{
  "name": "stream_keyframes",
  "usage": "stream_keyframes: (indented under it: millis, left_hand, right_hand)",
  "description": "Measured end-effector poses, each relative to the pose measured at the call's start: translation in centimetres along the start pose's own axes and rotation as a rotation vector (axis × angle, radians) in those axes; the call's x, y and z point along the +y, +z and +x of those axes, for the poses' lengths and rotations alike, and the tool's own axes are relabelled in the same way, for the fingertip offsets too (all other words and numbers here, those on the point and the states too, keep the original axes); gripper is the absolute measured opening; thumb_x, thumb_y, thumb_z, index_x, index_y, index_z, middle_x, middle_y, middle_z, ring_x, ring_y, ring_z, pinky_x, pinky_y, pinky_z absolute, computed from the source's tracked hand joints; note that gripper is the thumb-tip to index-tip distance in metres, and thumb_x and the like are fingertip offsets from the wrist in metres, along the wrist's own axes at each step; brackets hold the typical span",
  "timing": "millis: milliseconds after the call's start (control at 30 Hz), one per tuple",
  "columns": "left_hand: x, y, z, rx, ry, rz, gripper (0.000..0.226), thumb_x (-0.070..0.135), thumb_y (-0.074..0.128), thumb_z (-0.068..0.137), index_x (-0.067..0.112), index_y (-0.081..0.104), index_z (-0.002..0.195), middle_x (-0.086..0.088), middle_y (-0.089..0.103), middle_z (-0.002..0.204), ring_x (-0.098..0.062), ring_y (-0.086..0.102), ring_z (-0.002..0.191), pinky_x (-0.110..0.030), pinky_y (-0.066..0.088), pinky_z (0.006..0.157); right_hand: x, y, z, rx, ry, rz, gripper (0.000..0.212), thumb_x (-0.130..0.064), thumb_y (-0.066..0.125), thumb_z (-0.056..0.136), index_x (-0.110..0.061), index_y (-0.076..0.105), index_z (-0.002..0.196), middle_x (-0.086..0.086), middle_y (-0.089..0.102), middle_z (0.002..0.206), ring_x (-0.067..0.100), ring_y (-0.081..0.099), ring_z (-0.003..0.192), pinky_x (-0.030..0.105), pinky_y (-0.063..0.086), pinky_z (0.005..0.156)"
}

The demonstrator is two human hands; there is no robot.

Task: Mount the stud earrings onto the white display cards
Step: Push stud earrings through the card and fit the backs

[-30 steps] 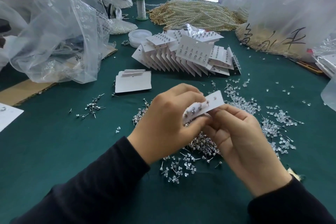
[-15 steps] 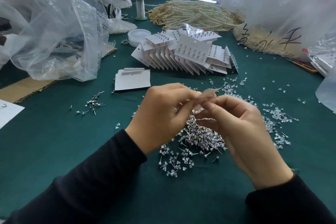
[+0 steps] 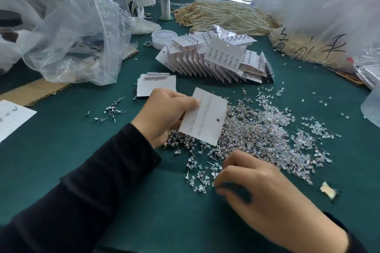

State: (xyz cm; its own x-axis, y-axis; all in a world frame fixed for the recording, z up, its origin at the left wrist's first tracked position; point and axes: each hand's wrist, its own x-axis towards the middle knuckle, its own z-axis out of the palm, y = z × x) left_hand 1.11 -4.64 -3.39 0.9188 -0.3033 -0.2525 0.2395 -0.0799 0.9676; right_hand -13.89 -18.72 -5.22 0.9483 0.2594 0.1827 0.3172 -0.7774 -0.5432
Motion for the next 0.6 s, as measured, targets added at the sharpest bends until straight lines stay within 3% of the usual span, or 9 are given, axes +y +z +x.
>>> stream_keyframes:
  millis: [267,400,467,600]
  left_hand:
    - [-0.3,0.1,-0.3,-0.068,0.007,0.05,0.015,0.005,0.065,0.08,0.001,0.068,0.066,-0.002,0.069,0.057,-0.011,0.063,0.049,-0.022,0.053,0.046]
    - [-0.3,0.2,-0.2,-0.06,0.021,0.087,0.015,0.007,0.067,0.079,0.002,0.069,0.065,-0.006,0.069,0.062,-0.012,0.063,0.051,-0.023,0.053,0.048]
    - [-0.4,0.3,-0.2,-0.055,0.034,0.108,0.015,0.008,0.068,0.078,0.001,0.069,0.065,-0.01,0.069,0.068,-0.016,0.063,0.056,-0.024,0.052,0.05]
    - [-0.6,0.5,-0.5,-0.061,0.063,0.144,0.018,0.009,0.069,0.076,0.001,0.069,0.06,-0.023,0.064,0.076,-0.027,0.052,0.067,-0.037,0.042,0.061]
  right_hand:
    - [-0.1,1.0,0.8,0.041,-0.018,-0.093,0.004,-0.018,0.056,0.08,-0.018,0.06,0.079,-0.007,0.054,0.084,0.011,0.053,0.071,0.028,0.048,0.062]
    - [-0.8,0.0,1.1,0.258,-0.087,0.009,0.008,-0.015,0.055,0.08,-0.011,0.061,0.077,-0.003,0.061,0.078,0.009,0.057,0.068,0.019,0.047,0.062]
    - [-0.5,-1.2,1.6,0.398,-0.013,0.104,0.003,-0.012,0.062,0.076,-0.015,0.063,0.076,-0.007,0.064,0.07,0.007,0.06,0.063,0.023,0.049,0.061]
    - [0.5,-3.1,3.9,0.527,0.154,0.277,0.015,-0.007,0.072,0.073,-0.021,0.066,0.073,-0.005,0.066,0.065,0.014,0.061,0.059,0.033,0.053,0.059]
